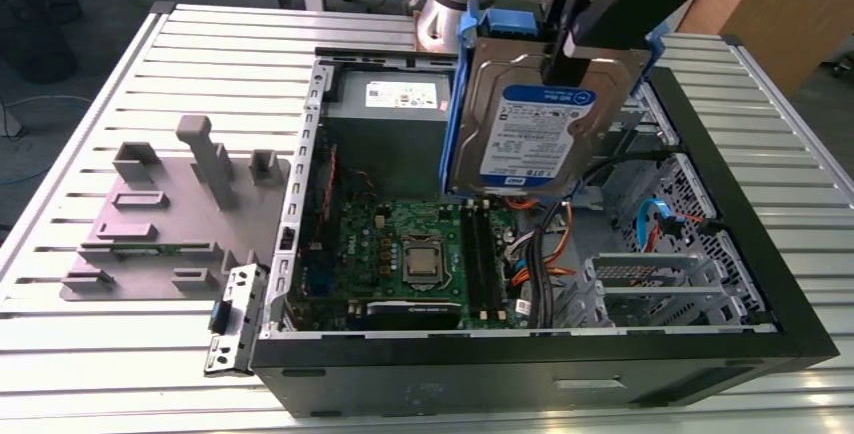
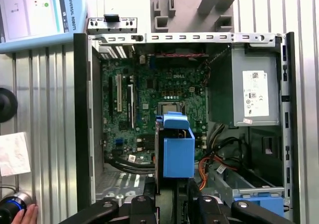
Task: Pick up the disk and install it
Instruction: 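Pick up the disk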
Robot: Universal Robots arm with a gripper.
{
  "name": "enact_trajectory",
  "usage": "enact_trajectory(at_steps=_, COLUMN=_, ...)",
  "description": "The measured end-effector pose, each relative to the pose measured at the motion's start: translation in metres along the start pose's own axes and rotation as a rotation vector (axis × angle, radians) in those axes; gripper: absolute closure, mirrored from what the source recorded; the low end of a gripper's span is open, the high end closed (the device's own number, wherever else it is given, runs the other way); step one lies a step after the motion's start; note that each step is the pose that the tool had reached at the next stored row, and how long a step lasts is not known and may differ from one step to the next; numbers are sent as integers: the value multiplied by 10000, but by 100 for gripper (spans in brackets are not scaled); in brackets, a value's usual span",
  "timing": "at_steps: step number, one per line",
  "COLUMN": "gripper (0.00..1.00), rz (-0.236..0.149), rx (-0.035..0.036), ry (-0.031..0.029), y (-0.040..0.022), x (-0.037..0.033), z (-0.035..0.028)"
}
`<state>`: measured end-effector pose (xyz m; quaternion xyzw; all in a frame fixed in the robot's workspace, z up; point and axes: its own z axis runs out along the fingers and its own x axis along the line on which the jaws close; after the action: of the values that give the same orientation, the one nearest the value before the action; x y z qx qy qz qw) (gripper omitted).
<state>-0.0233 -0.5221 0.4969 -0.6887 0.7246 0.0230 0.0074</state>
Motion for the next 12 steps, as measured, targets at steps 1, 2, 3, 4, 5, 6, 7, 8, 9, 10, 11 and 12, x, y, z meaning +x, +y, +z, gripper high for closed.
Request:
enact_trajectory(at_steps=1, gripper=65, rz=-7, rx=0, ry=1, y=1, x=-20, z=-2)
enact_trajectory(at_steps=2, gripper=65, rz=-16, rx=-1, ry=1, y=2, x=-41, z=-4)
enact_trajectory(at_steps=3, gripper=65, rz=-23, rx=-1, ry=1, y=3, x=-61, z=-6)
enact_trajectory(at_steps=4, gripper=65, rz=-30, rx=-1, ry=1, y=4, x=-80, z=-8)
enact_trajectory(at_steps=5, gripper=65, rz=-37, rx=-1, ry=1, y=5, x=-100, z=-10)
enact_trajectory(at_steps=6, gripper=65, rz=-45, rx=-2, ry=2, y=6, x=-120, z=-13)
enact_trajectory(at_steps=7, gripper=65, rz=-53, rx=-2, ry=1, y=7, x=-140, z=-14)
enact_trajectory(at_steps=8, gripper=65, rz=-60, rx=-3, ry=2, y=9, x=-160, z=-16)
enact_trajectory(at_steps=9, gripper=65, rz=-68, rx=-3, ry=2, y=10, x=-182, z=-18)
enact_trajectory(at_steps=10, gripper=65, rz=-75, rx=-3, ry=2, y=11, x=-201, z=-20)
enact_trajectory(at_steps=11, gripper=65, rz=-83, rx=-3, ry=2, y=12, x=-221, z=-22)
enact_trajectory(at_steps=12, gripper=65, rz=-90, rx=-4, ry=3, y=13, x=-241, z=-25)
